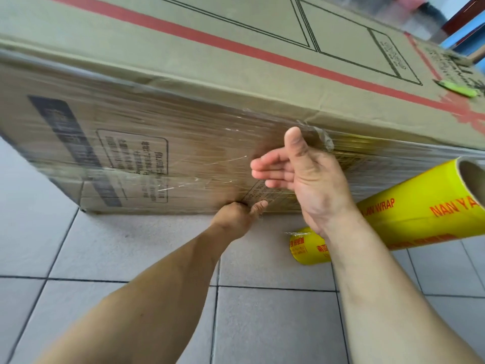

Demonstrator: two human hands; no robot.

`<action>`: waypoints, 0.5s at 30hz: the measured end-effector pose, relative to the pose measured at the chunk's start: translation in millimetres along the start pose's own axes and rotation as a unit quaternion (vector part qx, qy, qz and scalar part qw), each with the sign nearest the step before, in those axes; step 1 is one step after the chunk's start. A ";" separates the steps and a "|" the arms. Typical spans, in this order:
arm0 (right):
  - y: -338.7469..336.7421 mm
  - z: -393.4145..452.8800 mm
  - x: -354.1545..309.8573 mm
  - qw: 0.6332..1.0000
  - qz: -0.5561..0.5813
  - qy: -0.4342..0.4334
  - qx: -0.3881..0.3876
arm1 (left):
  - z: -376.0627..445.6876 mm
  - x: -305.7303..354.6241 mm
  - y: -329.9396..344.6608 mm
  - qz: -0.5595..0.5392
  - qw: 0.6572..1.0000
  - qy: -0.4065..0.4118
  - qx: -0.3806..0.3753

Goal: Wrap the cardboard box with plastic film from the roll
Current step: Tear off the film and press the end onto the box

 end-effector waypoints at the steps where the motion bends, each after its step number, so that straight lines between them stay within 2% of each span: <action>1: -2.8 3.2 -4.9 1.000 0.006 0.000 0.014 | 0.6 1.6 -2.0 -0.009 1.000 0.000 0.001; 4: -19.3 8.3 -11.5 0.997 0.013 -0.004 0.072 | -6.4 7.8 -9.3 -0.016 1.000 -0.003 0.005; 9: -28.9 4.3 -2.8 0.996 0.029 -0.002 0.089 | -20.2 18.6 -11.8 -0.027 0.999 0.017 0.020; 11: -32.1 4.7 -1.1 0.994 0.033 -0.023 0.105 | -28.1 17.3 -20.1 0.018 0.999 0.010 0.032; 13: -34.4 -2.8 -7.1 0.982 -0.042 -0.117 0.141 | -47.1 18.4 -39.6 0.065 0.995 0.002 0.078; 15: -22.6 -15.6 -19.1 0.942 -0.170 -0.250 0.149 | -68.7 21.6 -67.6 0.106 0.985 0.001 0.138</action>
Point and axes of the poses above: each hand's wrist, its own z-axis towards the middle knuckle, its own y-axis out of the palm, x = y × z, the point moved 8 cm from there along z, towards the middle knuckle, and after that the axes turned 2 degrees about -x, right-handed, at the moved point
